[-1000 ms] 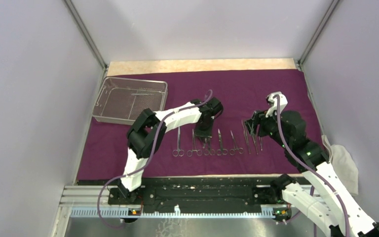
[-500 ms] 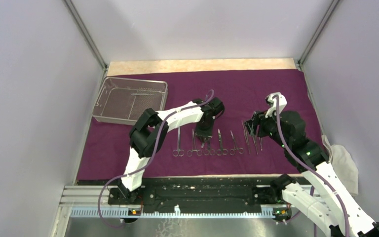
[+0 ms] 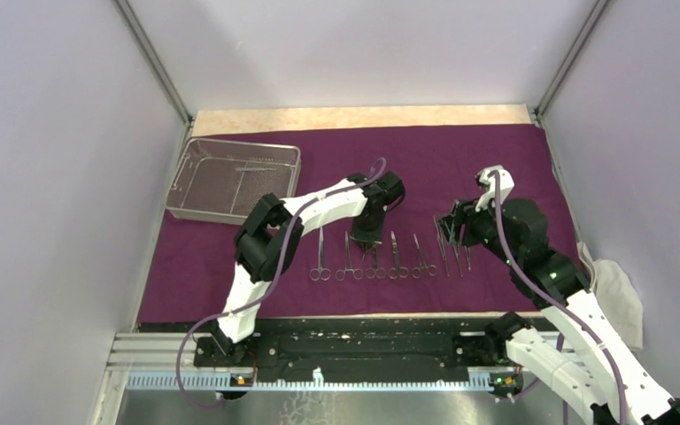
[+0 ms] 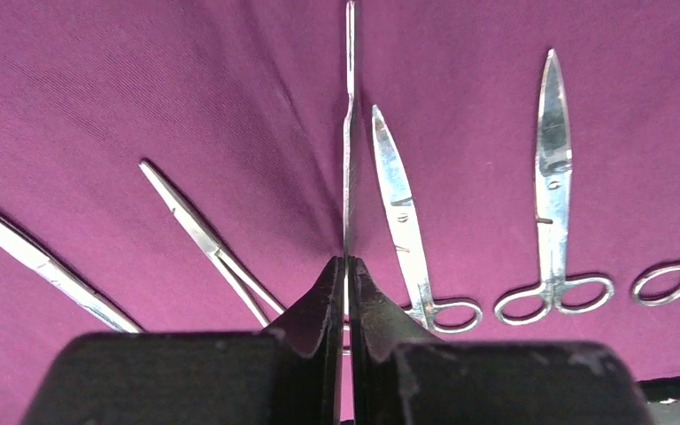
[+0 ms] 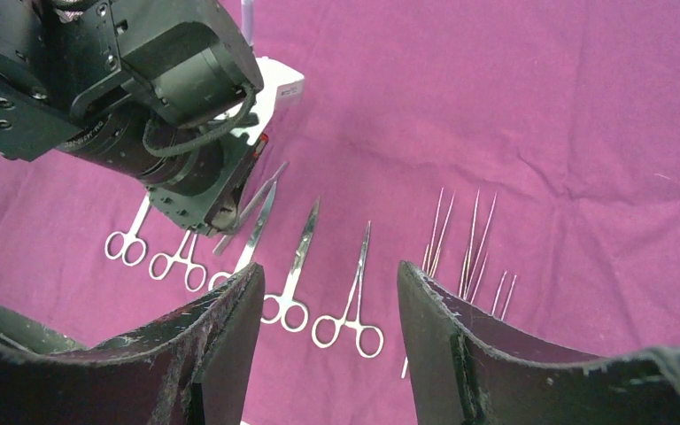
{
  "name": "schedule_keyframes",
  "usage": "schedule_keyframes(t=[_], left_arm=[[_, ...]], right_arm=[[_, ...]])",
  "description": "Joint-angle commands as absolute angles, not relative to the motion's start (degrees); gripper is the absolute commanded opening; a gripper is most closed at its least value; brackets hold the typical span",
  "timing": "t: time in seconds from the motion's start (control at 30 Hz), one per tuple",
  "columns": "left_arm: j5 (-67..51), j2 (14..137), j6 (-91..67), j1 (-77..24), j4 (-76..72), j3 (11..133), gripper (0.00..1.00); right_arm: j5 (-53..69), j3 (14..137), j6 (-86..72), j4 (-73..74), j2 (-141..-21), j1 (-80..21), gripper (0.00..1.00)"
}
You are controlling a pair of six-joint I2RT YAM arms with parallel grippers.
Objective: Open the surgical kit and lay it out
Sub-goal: Pick up the medical item from the surgical kit.
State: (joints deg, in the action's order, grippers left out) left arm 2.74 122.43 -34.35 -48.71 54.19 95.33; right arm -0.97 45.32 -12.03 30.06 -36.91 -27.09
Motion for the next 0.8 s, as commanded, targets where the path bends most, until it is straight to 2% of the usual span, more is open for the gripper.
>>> schedule_keyframes(t=[0.0, 0.2, 0.77], left_arm=[[4.8, 121.4, -34.3, -48.7, 56.3, 99.0, 0.08], [3.6, 119.4, -34.1, -47.7, 55.9, 98.6, 0.00], [1.9, 122.5, -34.5, -47.0, 54.3, 95.5, 0.01]], right_arm=[[-0.6, 45.2, -11.3, 28.7, -37.2, -27.2, 0.57], [-0.3, 44.4, -8.5, 27.7, -37.9, -27.2, 0.57], [1.1, 44.4, -6.3, 27.6, -38.0, -27.2, 0.57]])
